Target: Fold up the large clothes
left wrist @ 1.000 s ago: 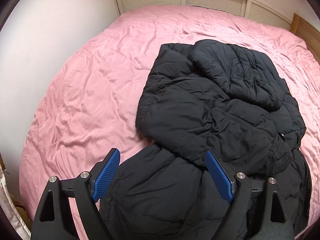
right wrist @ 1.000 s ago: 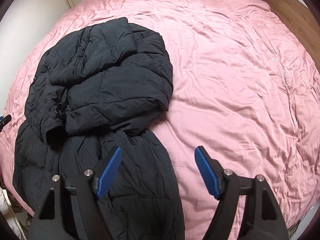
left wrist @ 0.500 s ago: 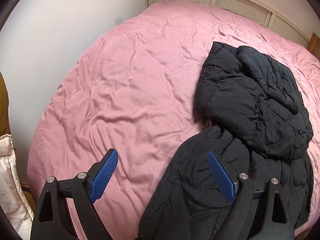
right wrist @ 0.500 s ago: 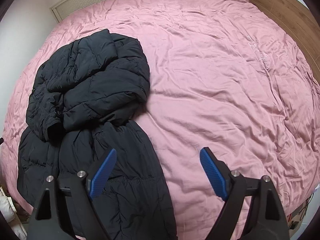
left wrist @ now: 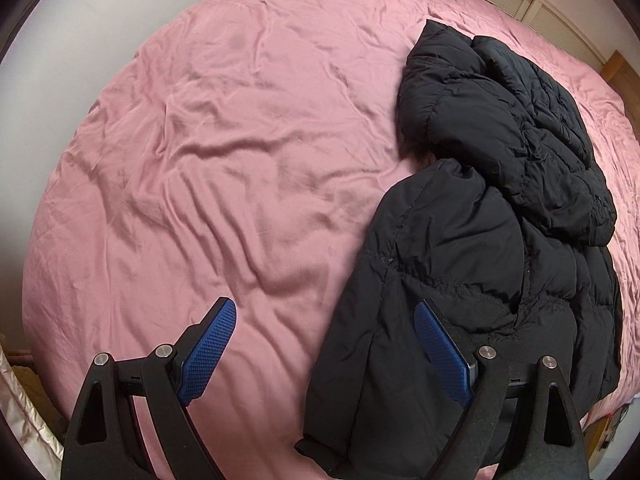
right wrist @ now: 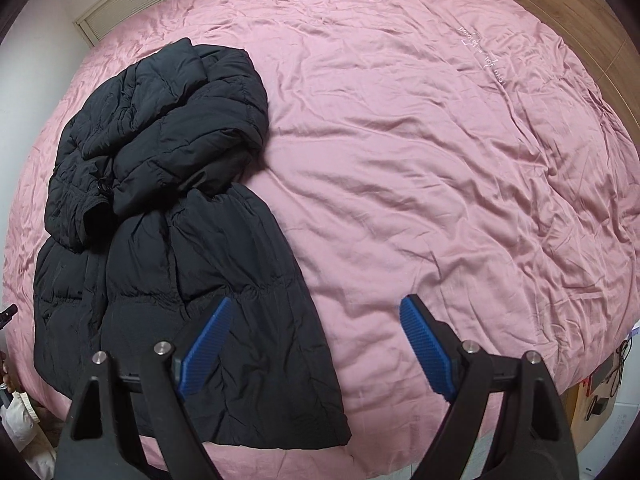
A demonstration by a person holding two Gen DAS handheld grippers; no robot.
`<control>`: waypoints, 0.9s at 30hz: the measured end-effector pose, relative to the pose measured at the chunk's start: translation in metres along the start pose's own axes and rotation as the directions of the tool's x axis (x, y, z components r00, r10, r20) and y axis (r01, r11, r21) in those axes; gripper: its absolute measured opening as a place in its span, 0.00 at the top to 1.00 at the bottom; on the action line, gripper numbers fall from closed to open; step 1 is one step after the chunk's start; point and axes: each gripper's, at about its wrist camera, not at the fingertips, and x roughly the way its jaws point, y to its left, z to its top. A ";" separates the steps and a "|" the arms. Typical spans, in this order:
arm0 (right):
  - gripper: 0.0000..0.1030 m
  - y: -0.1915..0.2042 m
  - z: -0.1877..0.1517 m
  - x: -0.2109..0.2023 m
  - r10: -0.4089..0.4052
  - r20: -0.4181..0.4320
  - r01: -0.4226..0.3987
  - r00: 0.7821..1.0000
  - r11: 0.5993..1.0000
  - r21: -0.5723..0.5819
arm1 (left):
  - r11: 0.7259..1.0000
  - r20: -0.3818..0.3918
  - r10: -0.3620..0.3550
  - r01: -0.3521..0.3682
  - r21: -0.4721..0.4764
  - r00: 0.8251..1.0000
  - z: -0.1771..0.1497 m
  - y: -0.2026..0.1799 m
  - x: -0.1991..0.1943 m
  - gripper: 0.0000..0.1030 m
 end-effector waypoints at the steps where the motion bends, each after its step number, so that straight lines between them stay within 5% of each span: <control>1: 0.17 0.000 -0.005 0.001 -0.005 -0.008 0.005 1.000 1.000 0.006 | 1.000 -0.005 -0.008 0.008 0.001 1.000 -0.001 0.002 0.003 0.13; 8: 0.16 0.009 -0.024 0.016 0.031 -0.055 -0.030 0.998 0.999 0.022 | 0.994 -0.057 -0.110 0.110 -0.016 0.992 -0.010 0.003 0.023 0.13; 27: 0.15 0.011 -0.043 0.109 0.182 -0.192 -0.198 0.964 0.978 -0.070 | 0.974 -0.122 -0.212 0.199 -0.109 0.970 -0.047 -0.006 0.082 0.13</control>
